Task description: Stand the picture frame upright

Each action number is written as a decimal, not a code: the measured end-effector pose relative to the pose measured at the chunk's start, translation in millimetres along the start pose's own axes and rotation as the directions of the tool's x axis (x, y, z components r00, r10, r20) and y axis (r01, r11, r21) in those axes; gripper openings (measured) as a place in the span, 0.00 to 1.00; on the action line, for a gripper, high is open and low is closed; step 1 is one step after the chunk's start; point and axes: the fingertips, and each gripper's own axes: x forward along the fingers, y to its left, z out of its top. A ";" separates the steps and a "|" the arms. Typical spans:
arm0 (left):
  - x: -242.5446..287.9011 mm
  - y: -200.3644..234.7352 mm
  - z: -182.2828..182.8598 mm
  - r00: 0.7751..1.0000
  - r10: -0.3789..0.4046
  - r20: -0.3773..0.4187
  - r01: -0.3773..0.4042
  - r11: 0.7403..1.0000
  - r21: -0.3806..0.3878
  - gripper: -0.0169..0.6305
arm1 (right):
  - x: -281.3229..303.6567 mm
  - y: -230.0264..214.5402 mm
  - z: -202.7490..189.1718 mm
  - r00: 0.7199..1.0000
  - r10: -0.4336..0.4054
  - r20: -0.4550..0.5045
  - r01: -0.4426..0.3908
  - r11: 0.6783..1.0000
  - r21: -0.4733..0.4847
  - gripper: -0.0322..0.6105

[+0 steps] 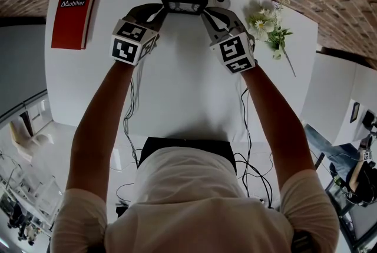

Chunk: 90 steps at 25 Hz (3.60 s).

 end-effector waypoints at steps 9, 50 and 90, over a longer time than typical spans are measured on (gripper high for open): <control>1.1 0.6 -0.4 1.000 -0.002 -0.009 0.002 1.000 0.005 0.11 | -0.6 -0.1 -0.3 1.000 0.007 0.000 -0.007 1.000 0.006 0.08; -246.3 -133.8 -51.6 0.967 -0.201 0.159 0.218 0.970 -0.102 0.18 | -210.8 185.0 29.5 0.985 -0.174 -0.011 0.166 0.915 0.367 0.09; -384.0 -203.4 -126.2 0.922 -0.358 0.148 0.368 0.928 -0.051 0.02 | -297.6 329.3 86.9 0.966 -0.258 0.026 0.225 0.884 0.411 0.06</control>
